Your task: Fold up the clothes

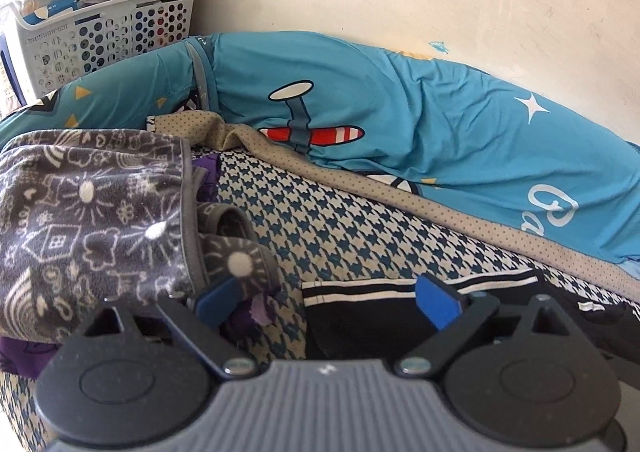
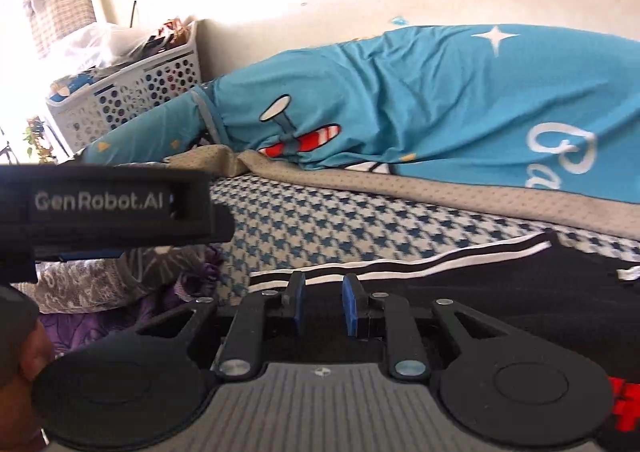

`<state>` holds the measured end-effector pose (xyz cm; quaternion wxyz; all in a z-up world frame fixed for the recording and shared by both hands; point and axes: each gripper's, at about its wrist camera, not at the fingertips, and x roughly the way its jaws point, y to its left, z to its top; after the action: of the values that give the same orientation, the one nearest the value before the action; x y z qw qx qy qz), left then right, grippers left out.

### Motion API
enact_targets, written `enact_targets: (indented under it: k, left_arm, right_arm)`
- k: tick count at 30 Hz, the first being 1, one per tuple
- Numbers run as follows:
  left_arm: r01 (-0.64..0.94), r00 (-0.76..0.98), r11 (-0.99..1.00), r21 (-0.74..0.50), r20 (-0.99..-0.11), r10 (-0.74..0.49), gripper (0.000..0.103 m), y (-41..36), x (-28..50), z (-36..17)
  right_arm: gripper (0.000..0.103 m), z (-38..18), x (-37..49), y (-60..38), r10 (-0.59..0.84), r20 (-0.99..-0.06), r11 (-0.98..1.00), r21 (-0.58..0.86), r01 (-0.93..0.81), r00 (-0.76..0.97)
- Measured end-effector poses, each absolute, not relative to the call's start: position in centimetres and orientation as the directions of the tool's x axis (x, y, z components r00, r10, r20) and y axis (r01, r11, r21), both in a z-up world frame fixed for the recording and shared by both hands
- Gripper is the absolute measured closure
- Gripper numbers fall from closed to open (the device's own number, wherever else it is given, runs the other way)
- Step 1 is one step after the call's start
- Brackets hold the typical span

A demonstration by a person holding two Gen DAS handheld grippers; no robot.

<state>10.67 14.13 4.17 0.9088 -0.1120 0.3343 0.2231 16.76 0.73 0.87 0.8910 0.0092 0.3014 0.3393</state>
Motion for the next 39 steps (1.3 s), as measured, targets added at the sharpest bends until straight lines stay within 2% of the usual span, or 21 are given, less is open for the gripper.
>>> enact_targets:
  k: [4,14,26,30,35,39]
  left_arm:
    - [-0.427,0.685,0.901,-0.074,-0.677,0.269,0.007,12.6,10.9,3.8]
    - [-0.250,0.699,0.967,-0.052,-0.701,0.143,0.006,6.6,11.4,2.3]
    - [-0.090,0.696,0.996,-0.002,-0.715,0.062,0.006,1.6,11.3,0.4]
    - [-0.080,0.684,0.997,-0.003,-0.728,0.053,0.006,1.2,11.3,0.0]
    - [-0.071,0.671,0.997,-0.007,-0.740,0.042,0.006,0.9,11.3,-0.3]
    - [-0.069,0.661,0.998,-0.001,-0.749,0.045,0.006,0.7,11.4,-0.7]
  right_arm:
    - [0.077,1.6,16.6,-2.4,0.544,-0.556,0.823,0.206,-0.530,0.628]
    - [0.076,2.7,16.3,-16.4,0.298,-0.574,0.954,0.200,-0.222,0.763]
    - [0.075,2.4,16.4,-28.4,0.065,-0.588,0.971,0.225,0.086,0.806]
    - [0.074,1.5,16.1,-31.1,0.033,-0.616,0.954,0.254,0.159,0.787]
    - [0.068,0.3,16.1,-33.8,0.002,-0.647,0.929,0.284,0.239,0.763]
    - [0.064,-1.1,16.2,-35.1,0.043,-0.677,0.893,0.356,0.275,0.735]
